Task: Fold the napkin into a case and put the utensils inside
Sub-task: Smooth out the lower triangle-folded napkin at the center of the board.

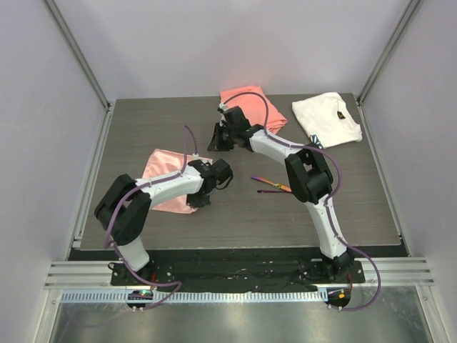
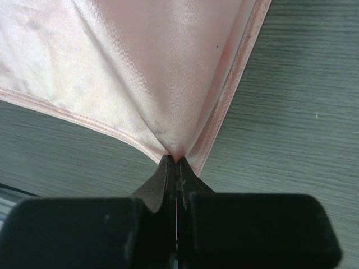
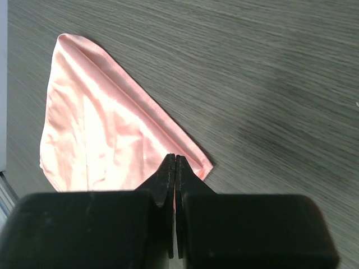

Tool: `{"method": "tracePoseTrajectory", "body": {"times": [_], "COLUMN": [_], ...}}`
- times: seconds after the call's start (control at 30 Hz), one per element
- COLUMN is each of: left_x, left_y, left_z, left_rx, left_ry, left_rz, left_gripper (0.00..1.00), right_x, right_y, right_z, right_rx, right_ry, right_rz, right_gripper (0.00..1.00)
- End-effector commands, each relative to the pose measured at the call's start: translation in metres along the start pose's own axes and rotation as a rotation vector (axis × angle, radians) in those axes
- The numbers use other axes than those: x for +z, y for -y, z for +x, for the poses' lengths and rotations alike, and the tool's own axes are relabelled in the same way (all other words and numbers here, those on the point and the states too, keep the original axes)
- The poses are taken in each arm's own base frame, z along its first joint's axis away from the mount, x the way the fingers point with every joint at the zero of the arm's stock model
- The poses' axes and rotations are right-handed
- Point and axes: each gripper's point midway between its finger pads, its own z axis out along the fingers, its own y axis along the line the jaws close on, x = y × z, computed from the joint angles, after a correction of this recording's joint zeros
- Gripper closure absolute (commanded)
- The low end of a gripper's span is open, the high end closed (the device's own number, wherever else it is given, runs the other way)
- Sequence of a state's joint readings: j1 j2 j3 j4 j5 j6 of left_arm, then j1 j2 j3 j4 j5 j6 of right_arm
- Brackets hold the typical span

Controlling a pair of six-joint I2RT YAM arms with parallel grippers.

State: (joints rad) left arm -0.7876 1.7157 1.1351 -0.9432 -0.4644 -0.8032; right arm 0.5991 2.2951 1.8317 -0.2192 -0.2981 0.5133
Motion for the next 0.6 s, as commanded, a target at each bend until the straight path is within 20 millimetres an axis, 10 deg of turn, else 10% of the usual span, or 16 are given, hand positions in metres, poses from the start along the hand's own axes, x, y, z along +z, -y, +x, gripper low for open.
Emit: {"method": "tracePoseTrajectory", "body": {"times": [0.0,0.23,0.57], "left_x": [-0.002,0.007,-0.006], "left_y": [0.000,0.011,0.028], "left_z": [-0.008,-0.004,-0.004], "left_rx": [0.046,0.065,0.022], "left_ry": [0.043,0.027,0.025], "left_rz": [-0.058,-0.045,0.094], "left_gripper": [1.00,1.00,0.67], "right_x": [-0.007,-0.011,-0.011], "right_y": [0.001,0.004,-0.012], "right_z": [-0.016,-0.006,0.019], "right_rx": [-0.021,-0.022,0.001], "right_ry": [0.028,0.006,-0.075], "right_rz": [-0.002,-0.003,-0.063], "right_gripper": [0.99,0.99,0.79]}}
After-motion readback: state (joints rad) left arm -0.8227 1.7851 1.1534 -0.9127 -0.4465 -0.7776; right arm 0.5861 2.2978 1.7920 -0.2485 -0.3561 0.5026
